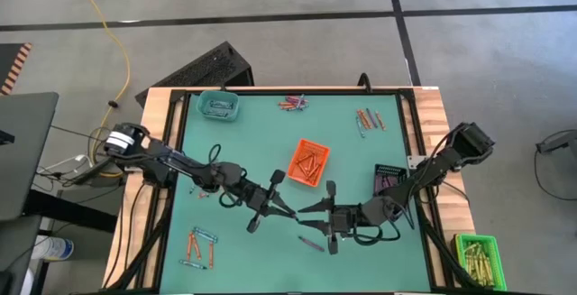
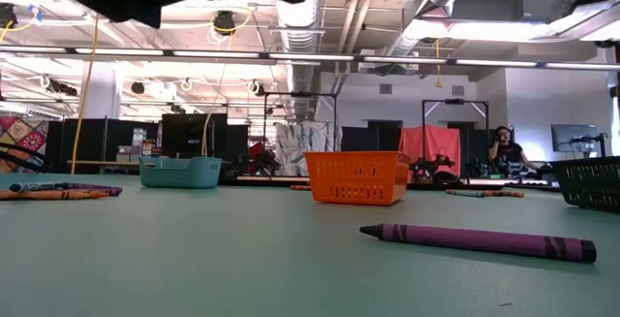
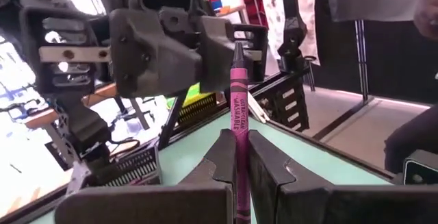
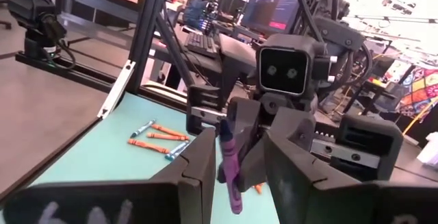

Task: Sort crayons
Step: Put the violet crayon into black bin

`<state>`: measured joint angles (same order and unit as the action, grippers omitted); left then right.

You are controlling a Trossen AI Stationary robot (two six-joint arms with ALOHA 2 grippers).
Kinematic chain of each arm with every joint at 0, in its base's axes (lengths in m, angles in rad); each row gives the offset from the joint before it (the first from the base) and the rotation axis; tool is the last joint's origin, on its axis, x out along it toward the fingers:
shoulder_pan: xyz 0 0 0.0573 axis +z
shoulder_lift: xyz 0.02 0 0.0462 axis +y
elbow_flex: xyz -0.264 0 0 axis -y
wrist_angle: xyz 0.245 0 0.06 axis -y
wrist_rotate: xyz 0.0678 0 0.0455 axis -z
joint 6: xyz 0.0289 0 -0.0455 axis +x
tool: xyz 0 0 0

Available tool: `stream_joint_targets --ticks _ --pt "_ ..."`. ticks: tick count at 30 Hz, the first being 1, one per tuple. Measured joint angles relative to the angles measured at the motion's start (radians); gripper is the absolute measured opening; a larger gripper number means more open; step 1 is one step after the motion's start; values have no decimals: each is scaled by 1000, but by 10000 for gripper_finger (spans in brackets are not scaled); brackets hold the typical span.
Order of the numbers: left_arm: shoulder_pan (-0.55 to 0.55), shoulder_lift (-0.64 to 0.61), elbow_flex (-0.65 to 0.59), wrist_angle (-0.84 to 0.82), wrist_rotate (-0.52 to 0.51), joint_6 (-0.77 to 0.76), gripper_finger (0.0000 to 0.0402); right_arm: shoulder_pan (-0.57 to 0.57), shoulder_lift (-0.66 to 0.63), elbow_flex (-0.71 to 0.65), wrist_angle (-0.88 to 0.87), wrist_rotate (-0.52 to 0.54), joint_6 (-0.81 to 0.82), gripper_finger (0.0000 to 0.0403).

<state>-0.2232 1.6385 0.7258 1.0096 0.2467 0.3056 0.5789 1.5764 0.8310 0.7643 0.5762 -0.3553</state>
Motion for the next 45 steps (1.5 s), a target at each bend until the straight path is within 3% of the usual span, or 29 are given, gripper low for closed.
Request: stream_joint_targets --ticks 23,40,45 --pt "-1 0 65 -32 -11 22 0 14 0 0 54 -3 -43 121" --pt "-2 0 64 -28 -67 32 0 -32 0 0 55 -56 -44 13" --pt "-2 0 64 -33 -86 40 4 -22 0 0 52 -50 -51 5"
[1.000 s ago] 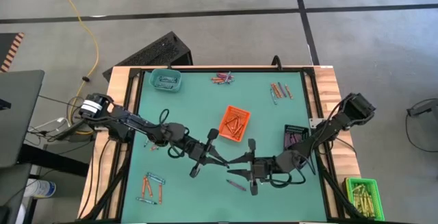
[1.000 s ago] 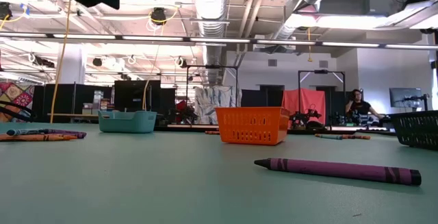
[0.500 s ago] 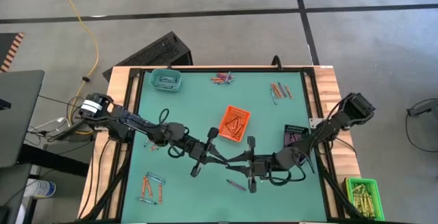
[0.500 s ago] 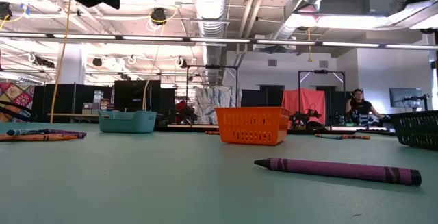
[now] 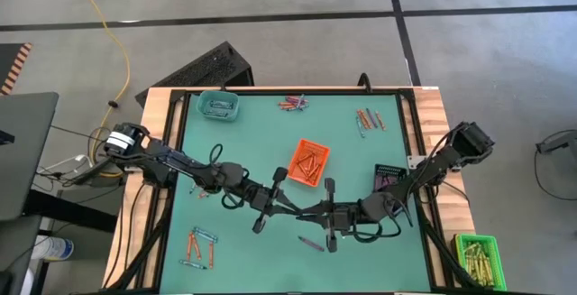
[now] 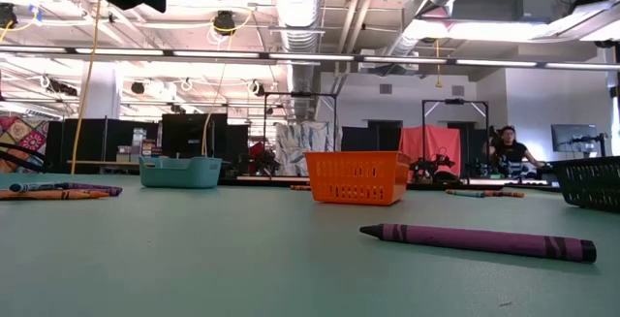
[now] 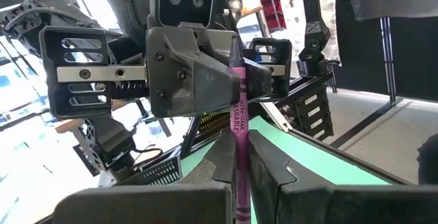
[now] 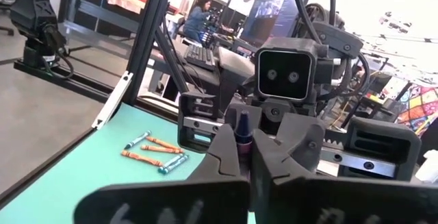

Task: Sort crayons
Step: Put the violet crayon into black bin

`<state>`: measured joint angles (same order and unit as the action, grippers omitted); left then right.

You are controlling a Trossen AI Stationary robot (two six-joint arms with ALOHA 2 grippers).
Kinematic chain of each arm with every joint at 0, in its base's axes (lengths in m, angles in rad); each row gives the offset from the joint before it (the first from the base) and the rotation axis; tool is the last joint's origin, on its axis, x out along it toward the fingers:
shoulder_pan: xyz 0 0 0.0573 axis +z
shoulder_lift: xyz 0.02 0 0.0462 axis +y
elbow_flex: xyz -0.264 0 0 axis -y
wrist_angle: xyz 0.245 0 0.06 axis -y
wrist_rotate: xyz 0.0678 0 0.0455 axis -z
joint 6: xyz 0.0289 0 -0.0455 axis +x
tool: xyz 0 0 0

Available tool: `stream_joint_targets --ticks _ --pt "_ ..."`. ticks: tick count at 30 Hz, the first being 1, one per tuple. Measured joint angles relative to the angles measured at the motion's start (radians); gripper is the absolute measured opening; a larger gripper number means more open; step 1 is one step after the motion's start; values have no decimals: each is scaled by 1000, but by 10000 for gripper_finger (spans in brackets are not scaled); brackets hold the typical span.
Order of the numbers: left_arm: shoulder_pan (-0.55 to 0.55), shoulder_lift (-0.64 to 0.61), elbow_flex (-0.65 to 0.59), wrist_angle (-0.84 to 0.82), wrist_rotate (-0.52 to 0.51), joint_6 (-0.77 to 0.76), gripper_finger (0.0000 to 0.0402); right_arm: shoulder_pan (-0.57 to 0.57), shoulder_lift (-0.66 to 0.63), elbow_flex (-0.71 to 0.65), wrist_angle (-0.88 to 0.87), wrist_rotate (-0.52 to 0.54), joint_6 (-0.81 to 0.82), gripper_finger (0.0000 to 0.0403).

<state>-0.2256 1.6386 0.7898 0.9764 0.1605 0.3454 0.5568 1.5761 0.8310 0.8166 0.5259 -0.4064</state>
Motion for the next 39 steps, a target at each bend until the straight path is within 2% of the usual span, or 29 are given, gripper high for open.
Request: stream_joint_targets --ticks 4,10,15,19,22,27,31,34,39 --pt "0 0 0 -6 -19 -12 36 2 0 0 -3 22 38 3" --pt "1 -1 0 -110 -111 -47 116 19 -8 0 -132 194 178 2" --pt "1 -1 0 -259 -157 -101 159 41 -45 0 -362 366 389 1" --pt "-4 -1 0 -380 -158 -163 165 66 -107 0 -607 480 610 1" --pt "-29 -1 -2 -445 -169 -174 166 85 -163 0 -869 528 851 1" --pt "-94 -1 -36 -455 -176 -162 166 108 -240 0 -1323 489 1318 1" --pt "-136 -1 -53 -459 -176 -160 166 127 -276 0 -1628 362 1647 1" --pt "-160 -1 -55 -471 -189 -162 167 142 -295 0 -1811 259 1836 1" --pt "-190 -1 -55 -472 -202 -168 167 188 -335 0 -2035 148 2085 2"
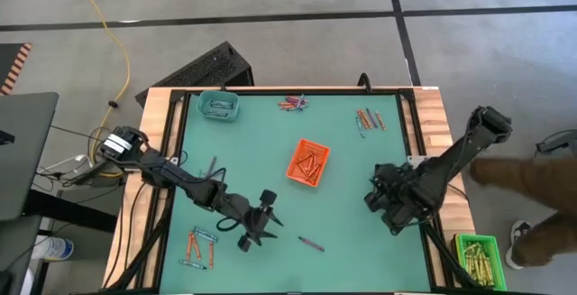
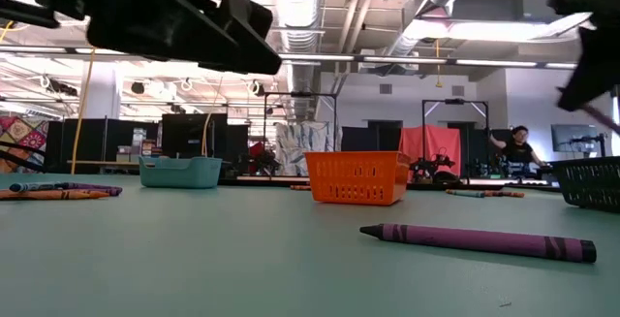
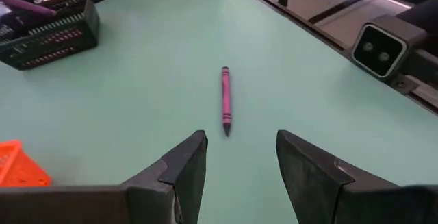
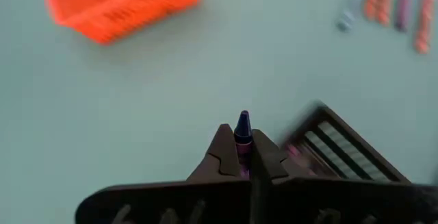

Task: Sort crayons
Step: Put the violet crayon into black bin

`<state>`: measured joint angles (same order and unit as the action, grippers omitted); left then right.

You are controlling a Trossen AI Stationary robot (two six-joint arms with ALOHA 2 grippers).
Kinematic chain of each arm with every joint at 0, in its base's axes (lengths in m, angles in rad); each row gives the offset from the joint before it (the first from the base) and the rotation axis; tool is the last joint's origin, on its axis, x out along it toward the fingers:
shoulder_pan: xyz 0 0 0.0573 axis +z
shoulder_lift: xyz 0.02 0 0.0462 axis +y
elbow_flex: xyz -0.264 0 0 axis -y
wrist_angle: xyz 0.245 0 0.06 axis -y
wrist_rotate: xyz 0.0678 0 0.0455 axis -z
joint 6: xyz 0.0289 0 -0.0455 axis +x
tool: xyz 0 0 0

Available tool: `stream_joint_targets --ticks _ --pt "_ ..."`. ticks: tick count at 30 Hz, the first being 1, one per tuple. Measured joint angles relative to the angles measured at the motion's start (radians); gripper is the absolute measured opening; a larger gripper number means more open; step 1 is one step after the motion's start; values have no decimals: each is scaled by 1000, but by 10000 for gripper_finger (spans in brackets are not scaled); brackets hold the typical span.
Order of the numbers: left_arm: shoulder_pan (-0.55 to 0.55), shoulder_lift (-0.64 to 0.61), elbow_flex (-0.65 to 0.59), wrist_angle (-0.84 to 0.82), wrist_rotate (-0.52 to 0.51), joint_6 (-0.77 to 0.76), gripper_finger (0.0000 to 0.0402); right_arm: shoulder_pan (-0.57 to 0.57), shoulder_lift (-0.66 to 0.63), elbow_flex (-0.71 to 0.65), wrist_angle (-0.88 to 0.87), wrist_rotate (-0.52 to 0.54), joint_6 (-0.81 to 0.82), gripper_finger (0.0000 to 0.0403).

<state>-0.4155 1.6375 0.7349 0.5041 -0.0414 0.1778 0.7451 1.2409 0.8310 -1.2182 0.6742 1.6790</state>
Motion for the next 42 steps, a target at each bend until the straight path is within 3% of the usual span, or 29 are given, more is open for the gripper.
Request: stream_joint_targets --ticks 7,14,24,34,39,42 --pt "-13 0 0 0 0 -10 167 41 -53 0 -167 -137 204 3" --pt "-18 0 0 0 18 -22 167 38 -44 0 -174 -180 210 10" --pt "-46 0 0 8 6 -37 167 41 -43 -86 -109 -267 287 56" --pt "-49 0 0 2 1 -48 167 41 -44 -78 -58 -234 205 82" --pt "-49 0 0 2 0 -45 167 41 -44 10 -18 -155 70 84" --pt "-49 0 0 2 0 -44 167 41 -36 51 121 -84 -63 84"
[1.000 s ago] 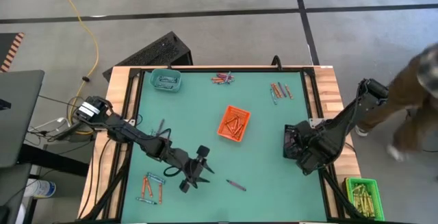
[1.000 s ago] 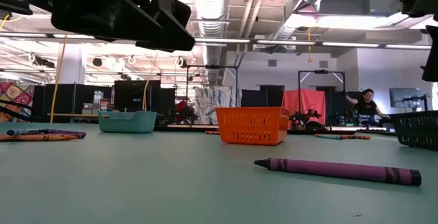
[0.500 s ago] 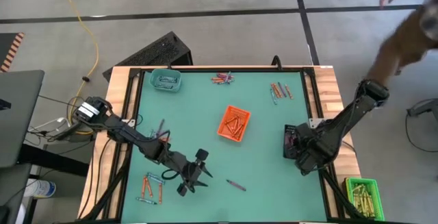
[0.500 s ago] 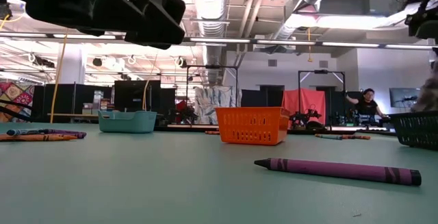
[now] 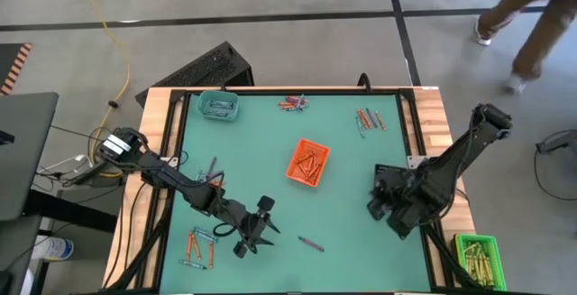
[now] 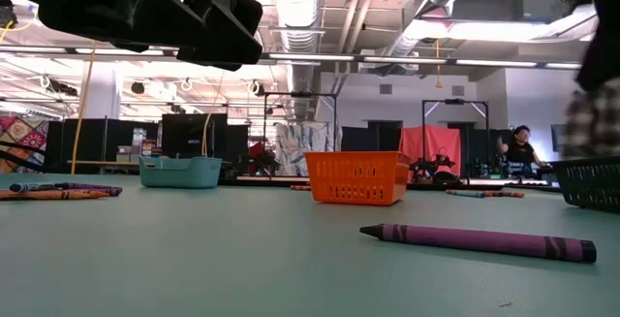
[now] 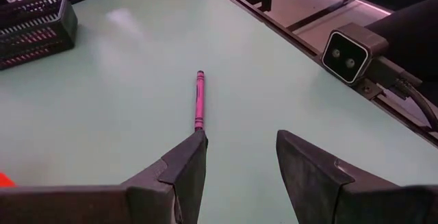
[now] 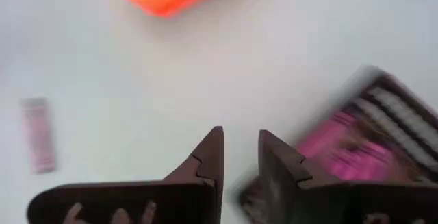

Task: Sort crayons
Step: Put the violet crayon into black bin

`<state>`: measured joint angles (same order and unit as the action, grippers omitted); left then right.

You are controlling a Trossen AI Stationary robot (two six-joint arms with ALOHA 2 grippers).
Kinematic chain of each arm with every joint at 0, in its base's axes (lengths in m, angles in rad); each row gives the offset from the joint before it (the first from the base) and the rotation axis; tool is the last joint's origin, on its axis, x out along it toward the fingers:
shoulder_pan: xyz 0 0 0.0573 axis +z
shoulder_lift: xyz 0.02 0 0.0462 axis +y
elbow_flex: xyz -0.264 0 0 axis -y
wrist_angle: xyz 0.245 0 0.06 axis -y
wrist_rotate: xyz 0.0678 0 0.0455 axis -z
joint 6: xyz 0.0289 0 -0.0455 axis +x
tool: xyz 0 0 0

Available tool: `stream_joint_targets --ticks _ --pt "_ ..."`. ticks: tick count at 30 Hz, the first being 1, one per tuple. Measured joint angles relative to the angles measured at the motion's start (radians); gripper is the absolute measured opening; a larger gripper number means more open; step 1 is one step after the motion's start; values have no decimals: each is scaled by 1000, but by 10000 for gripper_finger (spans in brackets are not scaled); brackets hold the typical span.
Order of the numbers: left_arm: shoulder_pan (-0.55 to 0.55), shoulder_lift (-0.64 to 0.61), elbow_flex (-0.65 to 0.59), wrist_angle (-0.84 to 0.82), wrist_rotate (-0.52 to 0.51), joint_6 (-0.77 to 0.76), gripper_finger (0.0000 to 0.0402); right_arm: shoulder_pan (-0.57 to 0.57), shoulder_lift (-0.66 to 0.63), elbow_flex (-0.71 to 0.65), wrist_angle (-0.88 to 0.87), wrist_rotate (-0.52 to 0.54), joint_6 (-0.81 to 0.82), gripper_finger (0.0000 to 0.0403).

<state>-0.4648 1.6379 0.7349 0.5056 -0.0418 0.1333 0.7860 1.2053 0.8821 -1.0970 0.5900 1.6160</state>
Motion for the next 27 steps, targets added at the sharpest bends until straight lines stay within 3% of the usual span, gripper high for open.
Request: stream_joint_targets --ticks 3,7,12,21,27 --pt "0 0 0 0 0 0 167 -3 39 3 256 33 -229 84" --pt "0 0 0 0 -4 -1 167 -9 152 4 623 -7 -510 84" --pt "0 0 0 0 -19 -4 167 -9 331 9 955 -60 -692 84" --pt "0 1 0 0 -24 -17 167 -24 632 219 897 -61 -766 115" --pt "0 1 0 1 -26 -30 167 -35 770 418 668 -34 -800 155"
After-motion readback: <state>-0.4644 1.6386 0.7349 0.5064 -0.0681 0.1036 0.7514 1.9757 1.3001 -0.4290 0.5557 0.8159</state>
